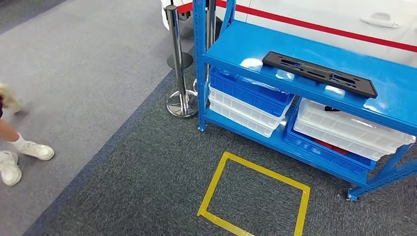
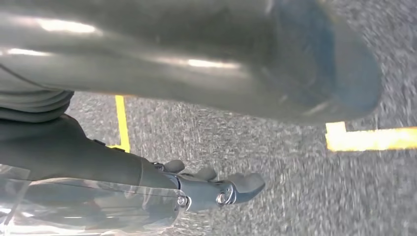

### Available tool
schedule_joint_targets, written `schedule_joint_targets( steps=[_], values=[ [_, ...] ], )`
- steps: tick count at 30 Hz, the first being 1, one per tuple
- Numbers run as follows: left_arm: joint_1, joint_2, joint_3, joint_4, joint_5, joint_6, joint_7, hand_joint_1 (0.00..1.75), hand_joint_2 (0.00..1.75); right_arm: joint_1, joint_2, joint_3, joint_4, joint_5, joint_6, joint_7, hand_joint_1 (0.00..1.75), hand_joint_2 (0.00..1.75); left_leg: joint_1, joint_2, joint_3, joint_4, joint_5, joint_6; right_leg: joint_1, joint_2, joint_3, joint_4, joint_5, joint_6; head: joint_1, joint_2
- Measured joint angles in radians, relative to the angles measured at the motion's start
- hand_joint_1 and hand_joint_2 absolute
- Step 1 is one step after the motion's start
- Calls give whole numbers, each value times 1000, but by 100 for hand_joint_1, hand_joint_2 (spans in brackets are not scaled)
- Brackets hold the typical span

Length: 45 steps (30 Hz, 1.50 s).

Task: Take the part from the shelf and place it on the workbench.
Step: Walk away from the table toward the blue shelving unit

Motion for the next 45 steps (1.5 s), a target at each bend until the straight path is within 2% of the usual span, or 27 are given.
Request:
schedule_joint_targets(
  steps=[2,3,4,5,8,9,11,12,14,16,18,19,20,21,23,25,27,29,31,33,34,35,38,40,42,44,45],
  values=[
    [3,0,0,0,-1,-2,0,0,175,-2,0,-3,0,0,0,0,0,0,-2,30,-4,1,0,1,-3,-24,-55,120,-56,6,2,0],
    [4,0,0,0,-2,-4,0,0,175,-1,0,-5,0,1,0,0,0,0,-3,44,-6,2,0,1,-5,-27,-66,149,-61,10,2,0],
    [4,0,0,0,-3,-6,0,0,175,2,0,-6,0,1,-1,0,0,0,-3,57,-6,4,-1,0,-6,-30,-56,138,-46,12,2,0],
    [3,0,0,0,-4,-8,0,0,175,4,0,-7,0,2,-1,0,0,0,-3,68,-7,7,-4,-3,-7,-36,-26,90,-18,14,2,0],
    [1,0,0,0,-8,-12,-3,0,175,3,-1,-9,0,4,-2,-1,0,0,-7,98,-8,22,-16,-18,-3,-81,75,-91,45,3,1,0],
    [-1,0,0,0,-9,-13,-4,0,175,3,0,-11,0,3,-3,-2,0,0,-9,105,-7,26,-20,-24,0,-87,86,-111,47,-4,1,0],
    [-5,0,0,0,-9,-16,-6,0,175,7,0,-15,0,1,-5,-2,0,0,-10,118,-4,27,-23,-34,2,-72,82,-110,48,-16,0,0],
    [-8,1,0,0,-9,-18,-6,0,175,10,0,-18,0,0,-6,-2,0,0,-8,115,-2,31,-27,-40,0,-64,81,-111,50,-22,0,0],
    [-10,1,0,0,-9,-20,-6,0,175,11,0,-21,0,1,-9,-1,0,0,-3,79,-19,74,-63,-50,-5,-47,78,-115,57,-33,0,0],
    [-8,2,0,0,-7,-22,-5,0,175,10,0,-22,0,6,-17,3,0,0,1,35,-73,197,-134,-57,-6,-29,72,-116,61,-41,-1,0],
    [-4,1,1,0,-5,-24,-4,0,175,11,0,-22,0,18,-28,17,0,0,2,23,-122,309,-174,-59,-4,-5,66,-113,64,-44,-1,0],
    [-3,1,1,0,-4,-24,-3,0,175,12,0,-22,0,23,-34,26,0,0,2,21,-124,315,-164,-58,-3,7,65,-112,65,-43,-1,0],
    [-3,1,1,0,-3,-25,-2,0,175,12,0,-22,0,26,-38,34,0,0,2,18,-106,279,-135,-55,-2,20,64,-110,65,-42,-1,0],
    [-4,2,1,0,-3,-25,-2,0,175,12,0,-22,0,28,-40,41,0,0,2,9,-76,215,-97,-49,-1,33,64,-109,66,-41,-1,0],
    [-5,4,2,0,-3,-26,-2,0,175,11,0,-22,0,31,-42,52,0,0,2,-33,-18,85,-45,-37,-1,56,62,-107,70,-35,-1,0],
    [-7,7,2,0,-3,-27,-2,0,175,11,1,-22,0,33,-43,58,0,0,-1,-57,0,36,-38,-29,-4,75,54,-107,76,-23,-1,0],
    [-8,7,2,0,-3,-28,-3,0,175,15,1,-22,1,36,-44,66,0,0,-1,-39,2,27,-31,-22,-7,88,49,-109,82,-8,0,0],
    [-10,6,2,0,-2,-28,-4,0,175,17,0,-22,1,41,-44,77,0,0,3,-15,7,15,-19,-9,-4,49,32,-76,58,1,3,0],
    [-8,6,3,0,0,-29,-5,0,175,13,-2,-22,2,46,-44,86,0,0,3,7,5,9,-14,-2,-2,-7,-18,31,-8,8,6,0],
    [-5,6,4,0,0,-29,-6,0,175,12,-3,-22,2,46,-44,91,0,0,0,26,1,11,-14,-1,-5,-25,-68,147,-58,15,7,0],
    [-5,7,4,0,1,-29,-6,0,175,13,-3,-22,2,46,-42,93,0,0,0,34,0,12,-14,-1,-7,-27,-72,165,-58,17,7,0],
    [-5,6,5,0,2,-31,-8,0,175,15,-4,-22,2,45,-37,97,0,0,0,39,-1,14,-15,-2,-9,-29,-53,140,-39,19,7,0],
    [-7,6,10,0,9,-36,-12,0,175,18,-6,-22,3,42,-14,108,0,0,-1,48,-2,25,-23,-14,-8,-40,60,-52,34,11,7,0],
    [-9,6,14,0,16,-39,-13,0,175,18,-6,-22,3,42,-7,109,0,87,-5,51,-4,31,-28,-25,-4,-43,87,-105,39,-4,6,0],
    [-11,6,16,0,20,-43,-13,0,175,20,-6,-22,3,43,-4,112,0,175,-6,52,-3,32,-30,-35,-2,-40,85,-105,41,-18,6,0],
    [-11,6,17,0,21,-45,-12,0,175,21,-6,-22,3,45,-2,118,0,175,-3,43,-14,60,-53,-46,-4,-38,85,-110,45,-30,5,0],
    [-11,6,18,0,26,-47,-11,0,175,20,-6,-22,3,45,2,123,0,175,-1,35,-33,103,-81,-50,-6,-38,85,-112,46,-36,5,0]
  ],
)
